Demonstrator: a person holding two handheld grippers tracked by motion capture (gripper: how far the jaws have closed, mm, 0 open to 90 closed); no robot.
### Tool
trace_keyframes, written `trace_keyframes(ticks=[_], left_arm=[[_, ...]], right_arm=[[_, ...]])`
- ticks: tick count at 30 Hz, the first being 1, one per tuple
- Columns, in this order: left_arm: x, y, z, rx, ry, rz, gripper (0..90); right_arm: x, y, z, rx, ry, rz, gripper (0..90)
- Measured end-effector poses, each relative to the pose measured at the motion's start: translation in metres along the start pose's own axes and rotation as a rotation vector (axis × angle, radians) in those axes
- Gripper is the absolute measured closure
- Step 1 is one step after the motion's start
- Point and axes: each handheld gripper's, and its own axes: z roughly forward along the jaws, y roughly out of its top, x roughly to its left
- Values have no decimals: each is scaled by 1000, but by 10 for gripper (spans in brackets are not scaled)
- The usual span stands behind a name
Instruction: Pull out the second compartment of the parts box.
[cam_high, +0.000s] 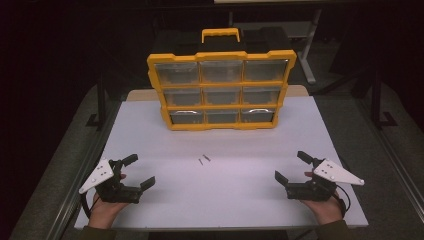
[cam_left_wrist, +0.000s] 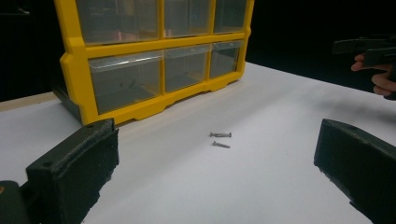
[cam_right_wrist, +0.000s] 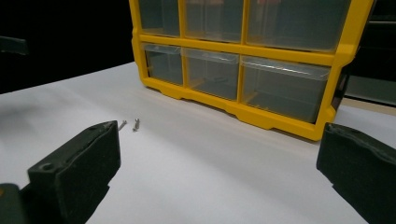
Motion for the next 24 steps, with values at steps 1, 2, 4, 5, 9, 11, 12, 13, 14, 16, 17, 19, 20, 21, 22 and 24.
trace_keyframes(ticks=[1, 2, 4, 5, 9, 11, 12, 13, 14, 16, 17, 19, 20, 21, 22, 24], left_arm=[[0, 0, 0, 0, 0, 0, 0], [-1, 0, 1, -1, 0, -2, 0], [-1, 0, 1, -3, -1, -7, 0], [-1, 0, 1, 0, -1, -11, 0], [-2, 2, 4, -2, -3, -26, 0], [-1, 2, 4, 6, -2, -18, 0], [-2, 3, 5, 5, 1, -21, 0], [-2, 4, 7, 11, 3, -15, 0], [-1, 5, 8, 12, 2, -16, 0], [-3, 8, 13, 1, -3, -17, 0], [-4, 9, 14, 5, -7, -11, 0], [-5, 10, 17, 9, -10, 0, 0], [-6, 11, 20, 7, -15, -8, 0], [-6, 11, 20, 7, -15, -8, 0], [-6, 12, 21, 11, -15, -1, 0], [-9, 13, 23, 5, -17, 5, 0]], right_arm=[[0, 0, 0, -1, 3, -1, 0], [0, 0, 0, -3, 5, 0, 0], [0, 0, 0, -6, 6, -1, 0], [0, 0, 0, -8, 10, 5, 0], [1, 0, 1, -6, 25, 7, 0], [1, -1, 1, -2, 26, 7, 0], [1, -1, 1, -2, 26, 7, 0], [2, -1, 1, 2, 25, 13, 0], [2, -1, 1, 4, 26, 12, 0], [1, -2, 1, 1, 34, 11, 0], [1, -2, 0, 3, 33, 15, 0], [0, -1, 0, -3, 31, 19, 0], [0, -1, 0, 0, 31, 20, 0], [0, -1, 0, 0, 29, 20, 0], [0, -1, 0, 0, 29, 20, 0], [0, 0, 0, 4, 37, 25, 0]])
